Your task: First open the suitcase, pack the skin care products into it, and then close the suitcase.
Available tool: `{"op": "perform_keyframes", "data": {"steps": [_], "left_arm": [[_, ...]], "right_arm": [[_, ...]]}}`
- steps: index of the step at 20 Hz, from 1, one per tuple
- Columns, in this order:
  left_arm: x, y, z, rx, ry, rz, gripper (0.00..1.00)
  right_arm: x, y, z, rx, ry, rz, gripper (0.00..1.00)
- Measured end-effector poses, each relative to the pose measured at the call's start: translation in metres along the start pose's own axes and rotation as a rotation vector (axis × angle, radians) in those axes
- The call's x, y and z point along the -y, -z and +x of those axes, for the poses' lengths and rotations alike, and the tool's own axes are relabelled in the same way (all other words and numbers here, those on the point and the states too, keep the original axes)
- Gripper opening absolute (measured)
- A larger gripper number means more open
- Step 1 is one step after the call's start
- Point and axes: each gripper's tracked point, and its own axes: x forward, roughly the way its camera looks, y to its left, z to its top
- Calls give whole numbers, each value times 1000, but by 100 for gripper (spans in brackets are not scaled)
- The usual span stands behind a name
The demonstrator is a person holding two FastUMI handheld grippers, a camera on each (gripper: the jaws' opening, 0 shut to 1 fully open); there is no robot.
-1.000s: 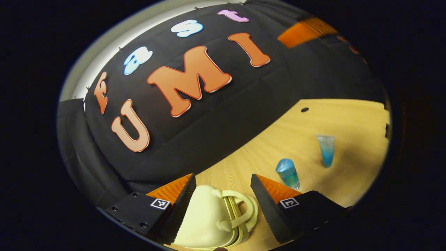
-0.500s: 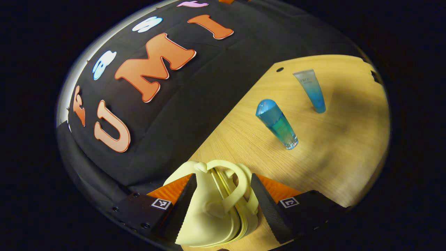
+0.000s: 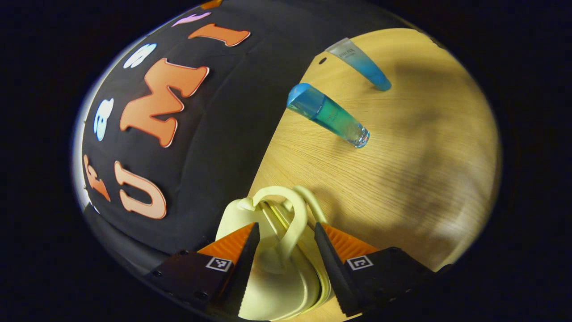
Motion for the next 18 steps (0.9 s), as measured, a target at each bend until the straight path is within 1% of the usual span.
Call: {"op": "perform_keyframes", "data": {"steps": [2,3,4,5,6,7,8,11,14,16,18], "left_arm": [[0,0,4,3,-7,69,67],[-1,2,6,-6,-14,102,58],[-2,3,10,-7,-22,120,37],[0,5,12,-3,-15,121,16],[1,3,10,4,-2,108,14],[-9,4,5,24,-12,89,15],[-17,-5,-6,53,-23,68,2],[-45,-5,-10,87,3,-73,1],[-85,-9,-25,118,-40,-174,1],[-116,0,-31,120,-57,-271,1],[-152,8,-33,122,-90,-359,1]], "right_arm": [[-3,-1,0,-1,1,1,95],[-4,-1,1,-3,2,2,95],[-7,-2,2,-5,-1,5,95],[-7,-4,0,-3,0,7,95],[-8,-5,0,-1,3,6,95],[-9,-5,1,-2,5,5,95],[-10,-5,1,-3,9,4,95],[-14,0,1,-19,16,8,95],[-17,1,3,-28,19,12,95],[-21,3,6,-39,19,16,95],[-24,2,8,-44,20,13,95]]}}
